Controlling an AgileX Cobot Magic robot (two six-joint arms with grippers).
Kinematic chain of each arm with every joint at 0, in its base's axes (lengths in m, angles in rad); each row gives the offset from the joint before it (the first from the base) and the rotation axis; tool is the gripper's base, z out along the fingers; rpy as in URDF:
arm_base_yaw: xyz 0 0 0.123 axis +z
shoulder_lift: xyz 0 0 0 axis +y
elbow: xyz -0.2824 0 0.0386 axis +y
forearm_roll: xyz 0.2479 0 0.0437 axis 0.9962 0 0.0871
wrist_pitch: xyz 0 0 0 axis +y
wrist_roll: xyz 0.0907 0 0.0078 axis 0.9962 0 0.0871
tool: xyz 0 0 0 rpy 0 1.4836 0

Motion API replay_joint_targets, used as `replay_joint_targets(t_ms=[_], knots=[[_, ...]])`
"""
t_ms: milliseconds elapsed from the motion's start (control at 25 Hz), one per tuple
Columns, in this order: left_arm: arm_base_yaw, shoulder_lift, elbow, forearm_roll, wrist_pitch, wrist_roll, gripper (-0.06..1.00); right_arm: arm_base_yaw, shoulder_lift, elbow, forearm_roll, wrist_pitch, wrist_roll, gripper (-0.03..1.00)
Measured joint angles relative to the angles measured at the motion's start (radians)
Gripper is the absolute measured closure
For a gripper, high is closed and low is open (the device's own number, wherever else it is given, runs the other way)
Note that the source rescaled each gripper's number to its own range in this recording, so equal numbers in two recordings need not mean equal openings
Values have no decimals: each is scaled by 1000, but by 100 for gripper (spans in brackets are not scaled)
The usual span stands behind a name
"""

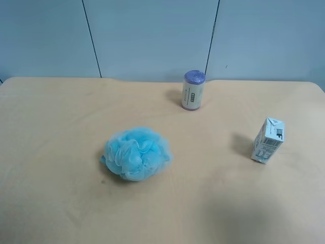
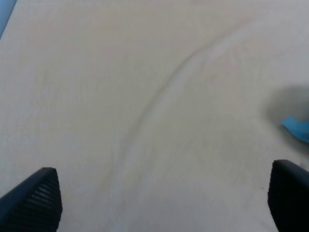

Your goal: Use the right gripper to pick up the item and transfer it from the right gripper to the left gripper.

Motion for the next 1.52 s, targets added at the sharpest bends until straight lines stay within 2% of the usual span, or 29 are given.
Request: replay_joint_targets(t_ms=[1520], knots=[[0,0,0,0,0,1,7,0,0,0,-1,0,0,14]])
